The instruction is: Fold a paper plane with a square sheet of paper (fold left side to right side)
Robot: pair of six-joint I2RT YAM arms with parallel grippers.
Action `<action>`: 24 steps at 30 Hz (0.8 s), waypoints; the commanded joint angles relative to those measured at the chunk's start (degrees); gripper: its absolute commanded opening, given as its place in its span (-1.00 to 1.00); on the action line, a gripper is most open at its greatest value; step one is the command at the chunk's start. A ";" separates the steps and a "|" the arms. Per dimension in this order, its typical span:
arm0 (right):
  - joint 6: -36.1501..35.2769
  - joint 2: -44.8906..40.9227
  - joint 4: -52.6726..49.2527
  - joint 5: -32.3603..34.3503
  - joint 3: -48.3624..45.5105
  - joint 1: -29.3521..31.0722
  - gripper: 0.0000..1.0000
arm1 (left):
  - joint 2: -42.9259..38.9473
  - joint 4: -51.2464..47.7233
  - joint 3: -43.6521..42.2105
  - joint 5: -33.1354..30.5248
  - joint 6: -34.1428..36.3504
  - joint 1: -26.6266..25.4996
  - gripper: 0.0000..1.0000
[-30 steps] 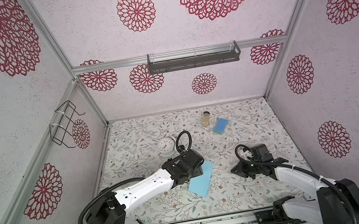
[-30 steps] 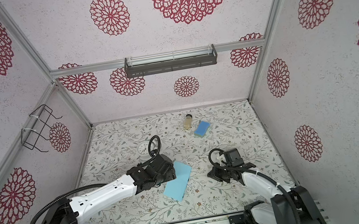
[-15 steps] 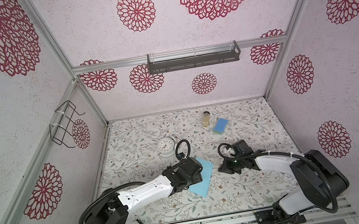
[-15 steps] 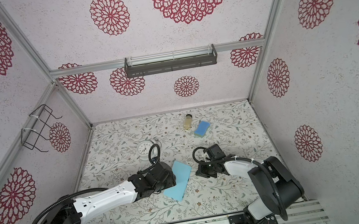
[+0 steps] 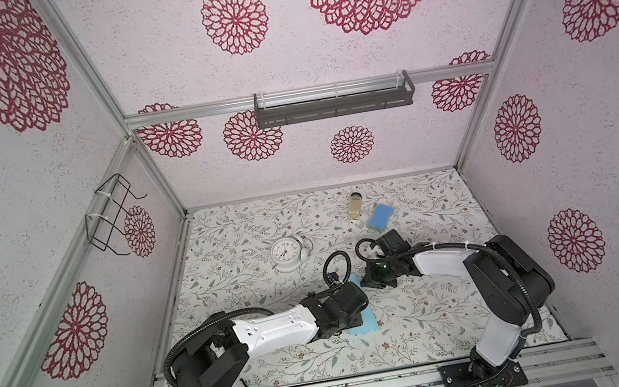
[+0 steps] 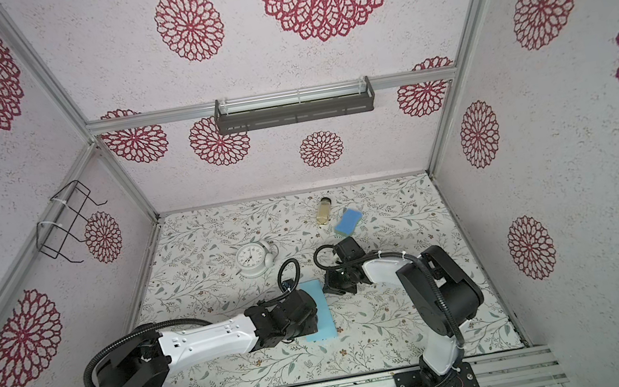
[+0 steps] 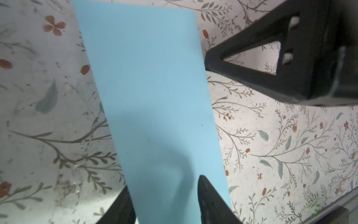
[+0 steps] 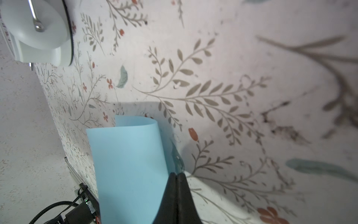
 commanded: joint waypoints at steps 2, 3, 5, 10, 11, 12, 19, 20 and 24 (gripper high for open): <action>-3.91 -5.05 -5.64 3.30 1.01 0.23 -1.00 | -3.53 -0.85 1.14 -4.76 -1.62 -0.14 0.19; -4.09 -6.83 -6.04 3.90 0.14 0.23 -0.93 | -4.86 -1.51 0.96 -5.84 -1.55 -0.05 0.24; -4.36 -10.56 -6.31 4.52 -1.90 0.23 -0.81 | -7.53 -2.85 0.43 -7.95 -1.60 0.12 0.34; -5.46 -21.63 -8.57 5.19 -8.27 1.40 -0.48 | -13.89 -0.92 -3.01 -11.50 -2.43 1.16 0.59; -5.88 -24.41 -9.24 5.51 -9.63 1.96 -0.41 | -14.79 0.05 -3.82 -12.15 -2.70 1.55 0.64; -6.45 -27.10 -10.25 5.89 -10.74 2.59 -0.33 | -15.51 0.85 -4.45 -12.45 -2.90 1.98 0.67; -9.09 -39.33 -18.19 9.89 -13.68 7.76 -0.10 | -18.63 5.22 -5.57 -13.29 -2.35 5.49 0.85; -9.14 -40.46 -18.74 10.59 -13.98 8.63 -0.09 | -18.70 6.04 -5.88 -13.08 -2.33 6.08 0.85; -9.19 -42.67 -19.41 12.21 -15.26 11.60 -0.07 | -19.65 7.36 -6.72 -12.83 -1.18 7.43 0.85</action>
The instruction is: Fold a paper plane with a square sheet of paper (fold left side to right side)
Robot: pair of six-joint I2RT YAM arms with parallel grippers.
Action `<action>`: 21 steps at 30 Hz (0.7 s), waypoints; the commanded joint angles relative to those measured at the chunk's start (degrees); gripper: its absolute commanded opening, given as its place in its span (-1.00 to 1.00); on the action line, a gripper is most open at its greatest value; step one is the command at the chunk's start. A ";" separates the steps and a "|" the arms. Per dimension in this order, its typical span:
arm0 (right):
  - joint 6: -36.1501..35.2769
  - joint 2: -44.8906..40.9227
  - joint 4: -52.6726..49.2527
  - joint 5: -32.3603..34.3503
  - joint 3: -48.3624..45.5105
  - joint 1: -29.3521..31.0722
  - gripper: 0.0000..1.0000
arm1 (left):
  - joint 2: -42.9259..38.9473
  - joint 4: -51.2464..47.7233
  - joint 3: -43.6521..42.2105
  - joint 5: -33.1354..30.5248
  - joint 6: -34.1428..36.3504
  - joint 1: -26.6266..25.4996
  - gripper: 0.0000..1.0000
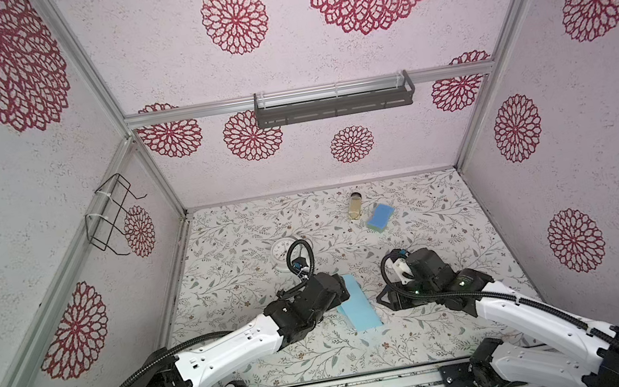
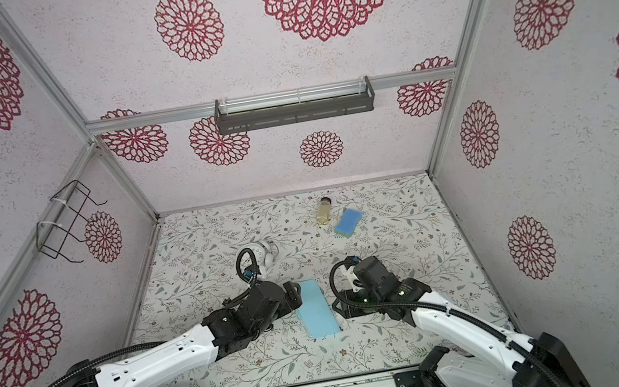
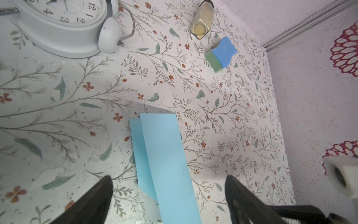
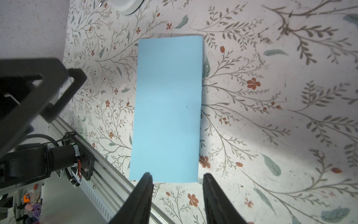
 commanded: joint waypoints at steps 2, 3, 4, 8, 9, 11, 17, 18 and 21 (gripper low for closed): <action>-2.03 -1.83 -2.86 3.04 -1.10 3.44 -0.07 | -4.38 3.99 -0.32 0.46 2.25 1.58 0.84; -2.50 -2.13 -2.80 2.98 -1.28 4.22 -0.07 | -5.41 0.67 0.62 -2.65 2.44 1.15 0.85; -2.85 -2.27 -2.97 2.95 -1.30 4.84 -0.07 | -5.97 -4.22 1.46 -5.89 1.10 1.40 0.88; -4.22 -2.77 -4.89 4.80 -0.35 7.57 -0.07 | -11.50 -7.84 0.21 -7.60 1.44 4.67 0.88; -4.31 -2.56 -5.23 5.41 -0.03 8.22 -0.07 | -13.35 -9.44 0.70 -6.48 1.30 6.00 0.87; -4.20 -1.84 -5.05 6.30 0.50 9.86 -0.07 | -16.64 -12.59 1.70 -8.22 2.13 6.41 0.87; -5.88 4.36 -6.05 12.34 4.63 17.19 -0.03 | -23.64 -15.54 -2.58 -9.74 -2.71 8.14 0.83; -6.31 5.41 -6.66 13.66 5.55 18.55 -0.02 | -23.80 -15.05 -2.59 -8.90 -2.76 8.88 0.82; -7.55 7.77 -7.65 16.40 7.63 21.45 0.01 | -22.67 -18.56 2.05 -8.72 0.93 10.88 0.83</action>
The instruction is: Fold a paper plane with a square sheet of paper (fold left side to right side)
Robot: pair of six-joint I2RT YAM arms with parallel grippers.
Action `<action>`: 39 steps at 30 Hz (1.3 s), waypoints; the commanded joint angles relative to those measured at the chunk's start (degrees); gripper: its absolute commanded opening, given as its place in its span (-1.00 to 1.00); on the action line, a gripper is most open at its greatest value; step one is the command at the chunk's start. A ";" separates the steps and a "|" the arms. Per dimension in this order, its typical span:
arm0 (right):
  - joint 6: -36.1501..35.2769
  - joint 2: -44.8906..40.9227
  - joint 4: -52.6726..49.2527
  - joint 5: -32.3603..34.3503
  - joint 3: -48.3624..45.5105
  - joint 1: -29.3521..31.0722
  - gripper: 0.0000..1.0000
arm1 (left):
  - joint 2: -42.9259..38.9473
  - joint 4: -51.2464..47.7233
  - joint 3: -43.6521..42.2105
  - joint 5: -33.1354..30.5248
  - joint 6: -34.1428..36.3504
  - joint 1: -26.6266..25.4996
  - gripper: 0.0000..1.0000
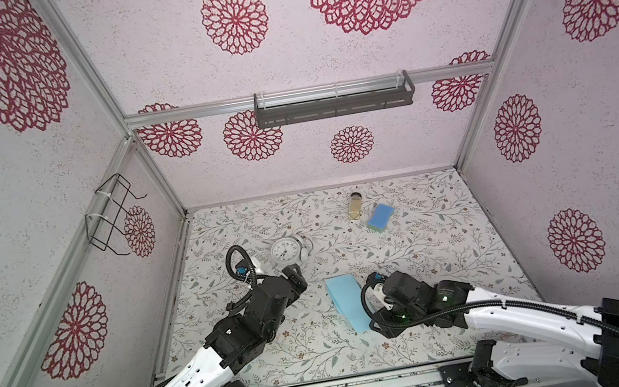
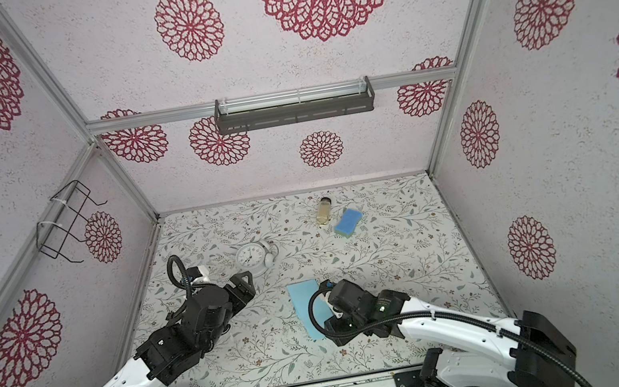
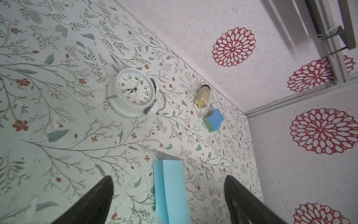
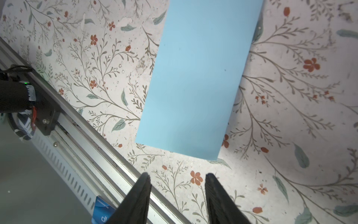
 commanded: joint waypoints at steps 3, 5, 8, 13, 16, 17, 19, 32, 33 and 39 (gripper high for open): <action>-3.22 2.58 -2.23 6.64 3.79 4.08 0.06 | 1.37 -8.15 7.53 -2.63 4.48 3.81 0.87; -3.45 3.43 -1.81 7.31 4.11 4.99 0.10 | -0.10 -2.94 4.88 -2.62 4.62 4.57 0.85; -3.86 4.79 -1.52 8.78 4.62 7.22 0.14 | -0.15 -0.69 3.27 -2.86 4.31 6.94 0.83; -4.66 6.51 -0.78 13.12 4.84 11.15 0.17 | 3.66 -5.06 4.83 -2.73 5.56 12.45 0.85; -5.15 8.31 0.14 15.14 5.21 12.59 0.17 | 4.82 -3.05 3.98 0.45 5.63 13.73 0.85; -5.32 9.13 0.35 15.92 5.54 13.08 0.18 | 4.97 -2.13 3.53 0.87 5.47 13.81 0.85; -5.78 10.51 0.87 16.96 6.13 13.84 0.18 | 5.14 -0.83 2.61 1.36 4.89 14.03 0.85; -8.42 15.47 1.80 22.75 8.32 14.64 -0.42 | 9.58 7.10 3.38 9.63 6.51 14.40 0.82; -8.45 15.32 2.14 22.68 8.01 14.60 -0.57 | 10.36 6.72 4.29 10.58 7.11 14.42 0.81; -7.98 14.85 3.71 20.47 7.47 14.54 -1.00 | 13.53 9.40 5.47 21.19 8.34 14.15 0.36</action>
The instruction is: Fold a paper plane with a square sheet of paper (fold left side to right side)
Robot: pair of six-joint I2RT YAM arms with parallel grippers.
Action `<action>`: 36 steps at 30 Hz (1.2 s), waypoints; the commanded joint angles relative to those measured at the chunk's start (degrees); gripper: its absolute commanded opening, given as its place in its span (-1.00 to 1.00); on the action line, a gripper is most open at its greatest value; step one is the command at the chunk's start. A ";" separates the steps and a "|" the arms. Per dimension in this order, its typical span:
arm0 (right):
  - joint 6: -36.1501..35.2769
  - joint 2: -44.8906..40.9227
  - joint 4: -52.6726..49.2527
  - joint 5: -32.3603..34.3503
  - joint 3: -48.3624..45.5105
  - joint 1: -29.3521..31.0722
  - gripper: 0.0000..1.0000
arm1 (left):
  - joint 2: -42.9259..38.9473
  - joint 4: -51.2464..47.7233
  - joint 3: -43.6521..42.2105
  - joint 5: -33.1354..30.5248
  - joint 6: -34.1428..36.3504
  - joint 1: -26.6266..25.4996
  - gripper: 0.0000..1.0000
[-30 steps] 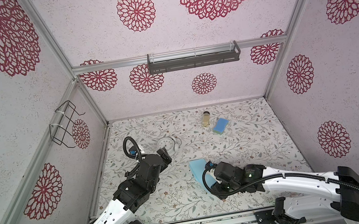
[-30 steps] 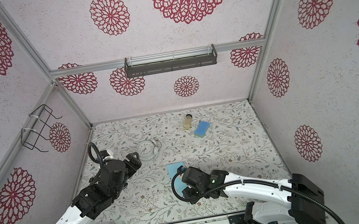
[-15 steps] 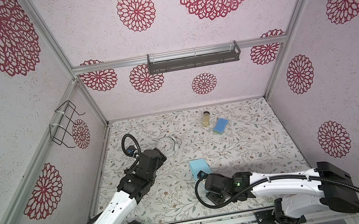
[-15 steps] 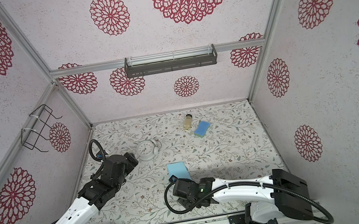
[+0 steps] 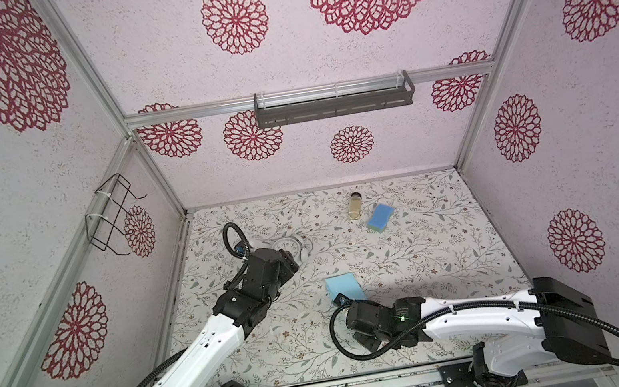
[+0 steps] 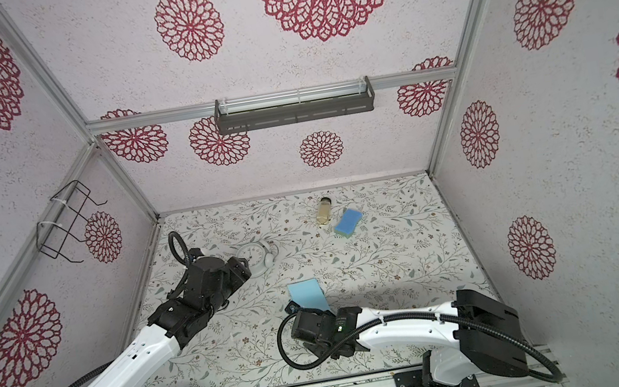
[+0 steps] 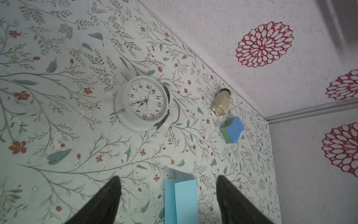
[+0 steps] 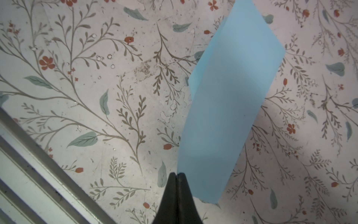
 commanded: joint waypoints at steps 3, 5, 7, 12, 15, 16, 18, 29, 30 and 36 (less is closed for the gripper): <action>0.19 -0.62 2.02 -1.93 0.05 0.06 -1.00 | 1.88 5.56 -0.88 11.55 0.30 0.11 -0.09; 0.31 -0.36 2.63 -2.96 0.08 -0.23 -1.00 | 3.00 7.49 -1.77 14.31 -0.30 -0.09 -0.37; 0.53 -0.25 3.35 -4.16 0.03 -0.65 -1.00 | 4.71 8.83 -1.97 16.04 -0.76 -0.60 -0.55; 0.88 0.04 4.95 -7.66 -0.25 -2.40 -1.00 | 11.88 12.68 -0.31 19.01 -1.07 -3.30 -0.87; 1.36 -0.05 6.28 -9.51 -1.10 -3.51 -1.00 | 17.68 13.08 2.32 19.67 -0.87 -5.85 -0.97; 1.55 -0.06 6.80 -10.08 -1.44 -3.82 -1.00 | 19.65 13.31 3.10 19.74 -0.89 -6.77 -1.00; 1.73 0.08 7.47 -10.60 -1.43 -4.35 -1.00 | 23.52 13.91 4.20 20.24 -1.26 -8.05 -1.00; 3.49 0.06 10.23 -12.84 -3.05 -6.25 -1.00 | 34.13 15.70 4.31 21.20 -1.73 -9.72 -1.00; 3.62 -0.18 10.40 -13.02 -3.23 -6.46 -1.00 | 34.42 15.98 3.82 21.09 -1.81 -9.72 -1.00; 4.58 -1.09 12.19 -15.08 -4.83 -8.03 -1.00 | 36.28 17.44 1.85 20.83 -1.91 -9.72 -1.00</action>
